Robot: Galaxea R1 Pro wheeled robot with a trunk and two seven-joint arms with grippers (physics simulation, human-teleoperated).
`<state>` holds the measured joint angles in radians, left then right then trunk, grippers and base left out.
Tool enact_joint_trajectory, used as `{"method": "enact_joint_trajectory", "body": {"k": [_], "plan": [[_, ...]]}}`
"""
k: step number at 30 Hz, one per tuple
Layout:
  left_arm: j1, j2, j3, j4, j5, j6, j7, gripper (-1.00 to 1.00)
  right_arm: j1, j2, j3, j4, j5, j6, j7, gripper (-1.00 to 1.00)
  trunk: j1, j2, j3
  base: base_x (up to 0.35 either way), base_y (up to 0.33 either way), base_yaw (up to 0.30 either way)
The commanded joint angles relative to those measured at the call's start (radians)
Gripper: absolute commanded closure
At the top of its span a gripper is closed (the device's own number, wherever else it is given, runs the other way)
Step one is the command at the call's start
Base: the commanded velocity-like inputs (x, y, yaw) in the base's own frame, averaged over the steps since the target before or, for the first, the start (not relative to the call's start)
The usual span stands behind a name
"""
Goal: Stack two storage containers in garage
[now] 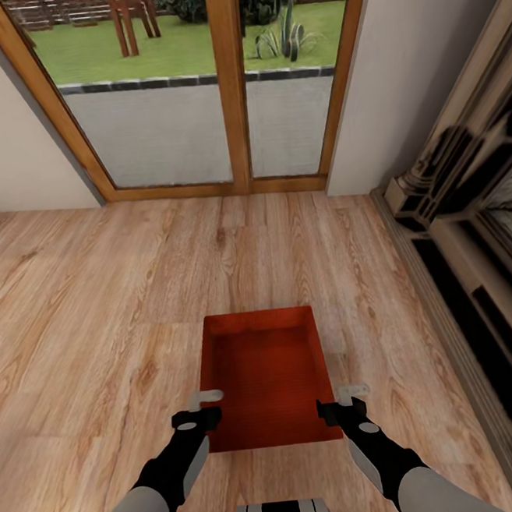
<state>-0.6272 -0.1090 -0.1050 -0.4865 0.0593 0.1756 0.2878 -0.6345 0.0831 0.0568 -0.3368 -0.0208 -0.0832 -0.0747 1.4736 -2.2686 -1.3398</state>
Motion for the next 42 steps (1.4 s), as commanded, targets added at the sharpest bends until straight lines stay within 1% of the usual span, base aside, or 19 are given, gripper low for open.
{"method": "enact_joint_trajectory", "body": {"k": [1,9,32,34,37,42], "plan": [[0.0,0.005,-0.008,-0.002,0.006,0.006,0.008,-1.0,-0.001,0.0,0.006,0.001,-0.002,-0.003,-0.007,-1.0,0.004,-0.007,-0.004,0.0,0.0,0.0],[0.0,0.009,-0.008,-0.003,0.007,0.006,0.007,-1.0,-0.001,0.0,0.006,0.001,-0.002,-0.003,-0.007,-1.0,0.034,-0.063,-0.029,0.0,0.0,0.0],[0.0,0.008,-0.009,-0.007,0.007,0.007,0.008,-1.0,-0.001,0.001,0.006,0.001,-0.001,-0.002,-0.007,-1.0,0.034,-0.063,-0.029,0.0,0.0,0.0],[0.0,0.007,-0.009,-0.008,0.006,0.008,0.018,-1.0,-0.001,0.001,0.006,0.001,-0.001,-0.003,-0.007,-1.0,0.034,-0.063,-0.029,0.0,0.0,0.0],[0.0,0.006,-0.011,-0.014,0.005,0.01,0.062,-1.0,-0.001,0.002,0.006,0.001,-0.002,-0.003,-0.007,-1.0,0.034,-0.063,-0.029,0.0,0.0,0.0],[0.0,0.007,-0.01,-0.013,0.006,0.007,0.074,-1.0,-0.001,0.003,0.006,0.002,-0.002,-0.003,-0.007,-1.0,0.034,-0.063,-0.029,0.0,0.0,0.0]]}}
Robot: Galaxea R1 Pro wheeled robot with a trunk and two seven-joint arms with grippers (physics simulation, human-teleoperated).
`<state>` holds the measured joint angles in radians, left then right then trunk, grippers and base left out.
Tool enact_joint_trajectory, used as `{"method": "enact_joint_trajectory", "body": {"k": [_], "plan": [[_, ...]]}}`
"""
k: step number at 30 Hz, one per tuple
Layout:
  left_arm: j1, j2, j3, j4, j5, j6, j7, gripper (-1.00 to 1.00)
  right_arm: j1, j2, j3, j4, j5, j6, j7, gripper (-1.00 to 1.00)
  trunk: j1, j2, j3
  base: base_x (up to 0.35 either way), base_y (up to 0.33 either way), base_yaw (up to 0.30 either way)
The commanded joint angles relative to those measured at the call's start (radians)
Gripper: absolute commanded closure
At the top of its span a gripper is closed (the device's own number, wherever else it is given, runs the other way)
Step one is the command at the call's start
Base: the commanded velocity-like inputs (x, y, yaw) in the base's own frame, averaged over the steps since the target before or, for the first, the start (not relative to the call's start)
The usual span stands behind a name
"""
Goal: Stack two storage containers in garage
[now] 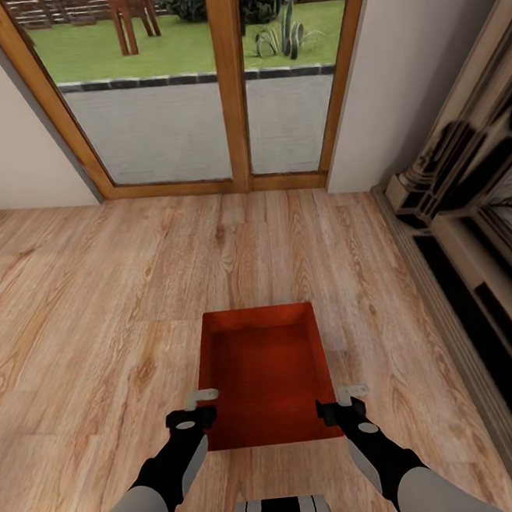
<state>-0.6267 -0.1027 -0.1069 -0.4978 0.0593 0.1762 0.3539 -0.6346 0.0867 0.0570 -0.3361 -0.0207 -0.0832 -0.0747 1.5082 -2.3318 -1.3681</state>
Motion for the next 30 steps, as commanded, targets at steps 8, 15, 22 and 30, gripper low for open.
{"method": "enact_joint_trajectory", "body": {"k": [8,15,22,30], "plan": [[0.0,0.001,-0.007,0.007,0.011,0.01,0.005,1.0,-0.001,0.002,0.006,0.005,-0.004,-0.002,-0.007,1.0,0.0,0.0,-0.001,0.0,0.0,0.0],[0.0,0.0,-0.008,0.002,0.009,0.004,0.009,1.0,-0.001,0.001,0.006,0.005,-0.004,-0.001,-0.007,1.0,0.0,0.0,-0.001,0.0,0.0,0.0],[0.0,-0.001,-0.008,0.004,0.01,0.003,0.012,1.0,-0.001,0.0,0.006,0.005,-0.004,-0.001,-0.007,1.0,0.0,0.0,-0.001,0.0,0.0,0.0],[0.0,0.0,-0.008,0.003,0.011,0.005,0.01,1.0,-0.001,-0.002,0.006,0.004,-0.004,-0.002,-0.007,1.0,-0.023,0.042,0.018,0.0,0.0,0.0]]}}
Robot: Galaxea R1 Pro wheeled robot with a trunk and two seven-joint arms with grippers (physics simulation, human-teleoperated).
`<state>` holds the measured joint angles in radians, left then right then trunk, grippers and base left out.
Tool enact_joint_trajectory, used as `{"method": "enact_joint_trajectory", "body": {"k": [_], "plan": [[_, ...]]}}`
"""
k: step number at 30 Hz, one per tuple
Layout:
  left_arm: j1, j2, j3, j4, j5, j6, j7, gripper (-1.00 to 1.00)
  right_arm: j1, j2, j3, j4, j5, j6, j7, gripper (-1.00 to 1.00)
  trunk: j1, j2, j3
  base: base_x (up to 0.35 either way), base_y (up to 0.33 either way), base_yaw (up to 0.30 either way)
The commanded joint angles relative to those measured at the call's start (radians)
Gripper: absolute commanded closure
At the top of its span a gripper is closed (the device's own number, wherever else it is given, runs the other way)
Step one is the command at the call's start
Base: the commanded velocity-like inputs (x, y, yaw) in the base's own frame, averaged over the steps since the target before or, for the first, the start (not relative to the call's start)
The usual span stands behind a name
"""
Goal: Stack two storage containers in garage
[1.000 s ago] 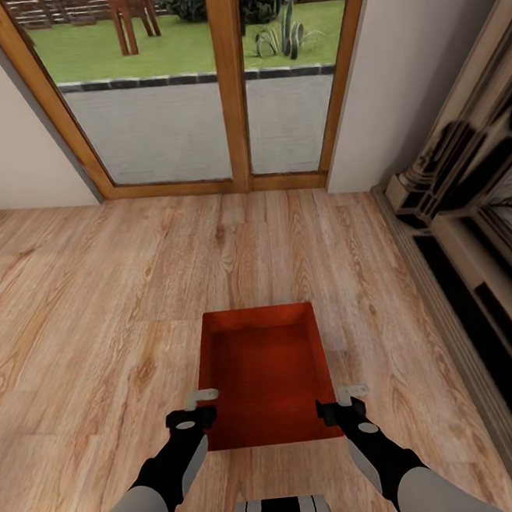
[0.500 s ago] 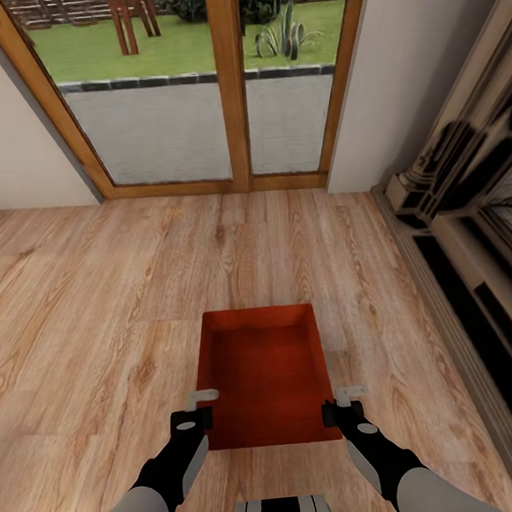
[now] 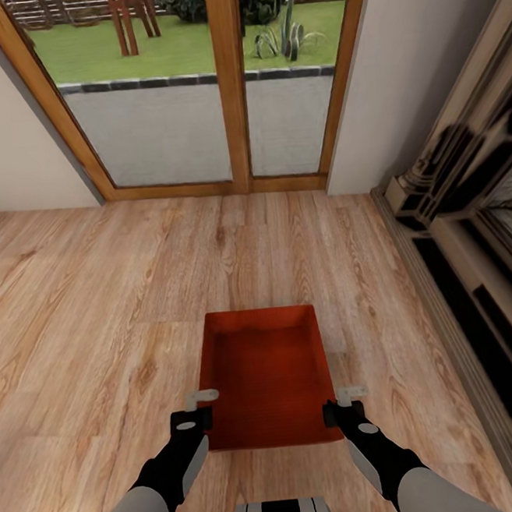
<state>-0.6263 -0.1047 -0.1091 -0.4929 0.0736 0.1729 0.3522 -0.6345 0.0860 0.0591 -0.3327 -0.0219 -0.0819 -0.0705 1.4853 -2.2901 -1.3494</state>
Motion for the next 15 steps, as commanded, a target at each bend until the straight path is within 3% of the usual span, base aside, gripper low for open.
{"method": "enact_joint_trajectory", "body": {"k": [1,15], "plan": [[0.0,0.002,-0.005,-0.003,-0.003,0.008,0.011,1.0,-0.001,-0.001,0.004,0.0,-0.003,-0.003,-0.011,1.0,-0.004,0.007,0.003,0.0,0.0,0.0],[0.0,0.002,-0.004,-0.007,-0.003,0.008,0.011,1.0,-0.001,0.0,0.004,0.0,-0.001,-0.001,-0.011,1.0,-0.058,0.105,0.047,0.0,0.0,0.0]]}}
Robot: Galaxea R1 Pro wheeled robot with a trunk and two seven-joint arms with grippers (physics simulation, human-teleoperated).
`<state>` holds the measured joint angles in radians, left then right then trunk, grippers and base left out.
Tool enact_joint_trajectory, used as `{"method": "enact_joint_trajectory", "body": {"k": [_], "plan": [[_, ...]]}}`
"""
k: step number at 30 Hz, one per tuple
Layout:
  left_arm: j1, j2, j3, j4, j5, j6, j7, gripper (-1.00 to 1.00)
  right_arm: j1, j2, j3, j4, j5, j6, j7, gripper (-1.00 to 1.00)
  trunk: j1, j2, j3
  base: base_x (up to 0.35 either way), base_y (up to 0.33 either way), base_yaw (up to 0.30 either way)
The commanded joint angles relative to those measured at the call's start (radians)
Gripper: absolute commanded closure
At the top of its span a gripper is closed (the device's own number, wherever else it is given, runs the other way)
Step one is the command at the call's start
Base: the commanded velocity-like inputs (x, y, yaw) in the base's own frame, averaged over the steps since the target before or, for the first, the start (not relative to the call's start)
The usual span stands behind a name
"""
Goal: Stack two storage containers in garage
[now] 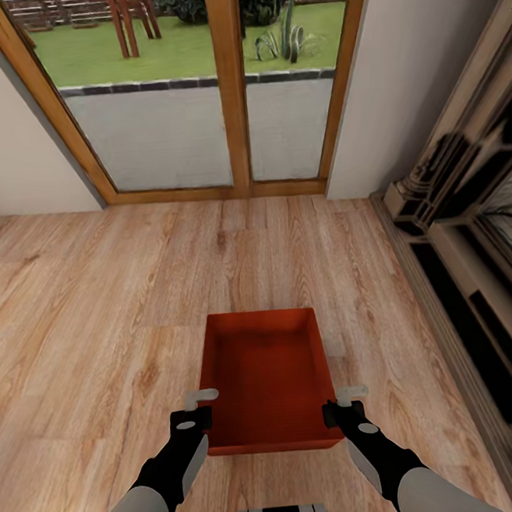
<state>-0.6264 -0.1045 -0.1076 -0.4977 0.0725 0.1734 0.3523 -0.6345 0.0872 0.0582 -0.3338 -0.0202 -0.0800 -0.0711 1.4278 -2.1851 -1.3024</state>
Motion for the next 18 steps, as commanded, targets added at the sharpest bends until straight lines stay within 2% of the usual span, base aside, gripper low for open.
{"method": "enact_joint_trajectory", "body": {"k": [1,18], "plan": [[0.0,0.002,-0.006,-0.003,-0.002,0.008,0.011,1.0,-0.001,-0.001,0.005,0.001,-0.003,-0.003,-0.01,1.0,-0.004,0.007,0.003,0.0,0.0,0.0],[-0.001,0.002,-0.006,-0.007,-0.002,0.006,0.011,1.0,-0.001,-0.003,0.006,0.001,0.001,-0.004,-0.01,1.0,-0.069,0.126,0.056,0.0,0.0,0.0]]}}
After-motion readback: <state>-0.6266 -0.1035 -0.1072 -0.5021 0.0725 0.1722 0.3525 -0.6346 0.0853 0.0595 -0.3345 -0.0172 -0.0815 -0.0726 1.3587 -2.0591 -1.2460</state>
